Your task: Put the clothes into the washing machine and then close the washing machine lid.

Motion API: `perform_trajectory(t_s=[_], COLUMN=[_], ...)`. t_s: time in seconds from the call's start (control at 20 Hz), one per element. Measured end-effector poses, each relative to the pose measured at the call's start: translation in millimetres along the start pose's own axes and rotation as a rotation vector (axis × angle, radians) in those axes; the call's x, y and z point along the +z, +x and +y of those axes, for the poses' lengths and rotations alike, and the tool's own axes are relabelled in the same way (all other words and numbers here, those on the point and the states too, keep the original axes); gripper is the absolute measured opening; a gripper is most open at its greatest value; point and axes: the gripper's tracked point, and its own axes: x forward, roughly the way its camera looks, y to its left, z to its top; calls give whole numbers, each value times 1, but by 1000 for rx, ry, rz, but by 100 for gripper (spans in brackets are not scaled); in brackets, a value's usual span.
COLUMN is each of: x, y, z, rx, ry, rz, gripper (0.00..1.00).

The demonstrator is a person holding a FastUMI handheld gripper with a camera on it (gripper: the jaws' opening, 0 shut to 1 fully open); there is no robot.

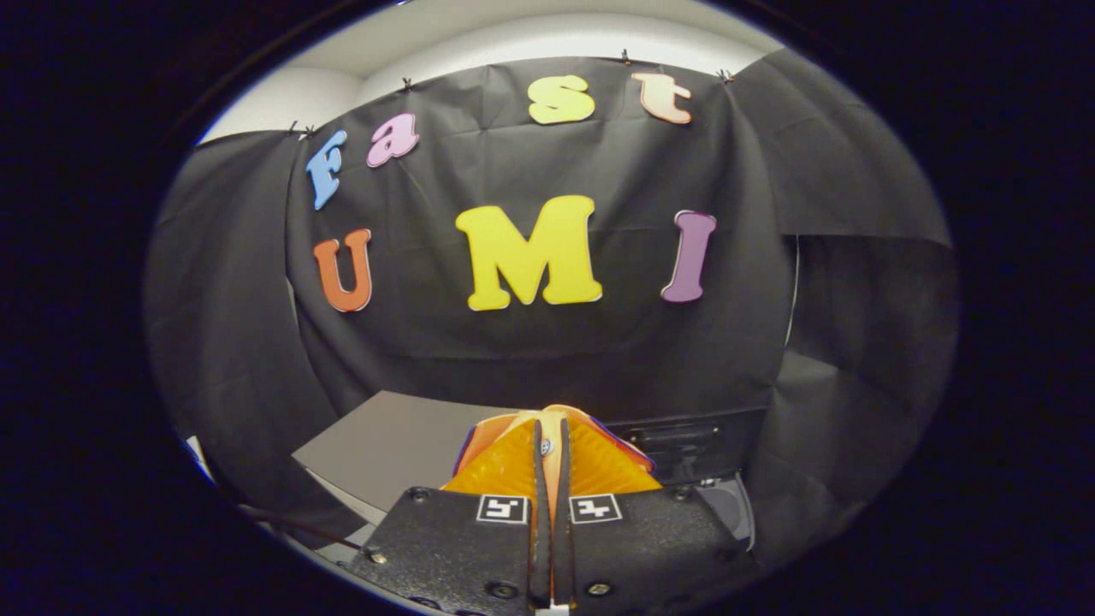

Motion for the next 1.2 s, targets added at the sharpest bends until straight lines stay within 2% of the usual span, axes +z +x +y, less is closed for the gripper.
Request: perform_trajectory(t_s=[0.3,0.6,0.9,1.2], x=[14,-17,-72,-131], y=[-2,36,72,104], z=[-96,-160,-175,-166], rx=[-74,-99,-46,24], ry=[-3,-22,-48,-82], rz=[-14,65,176,293], gripper=[5,5,5,5])
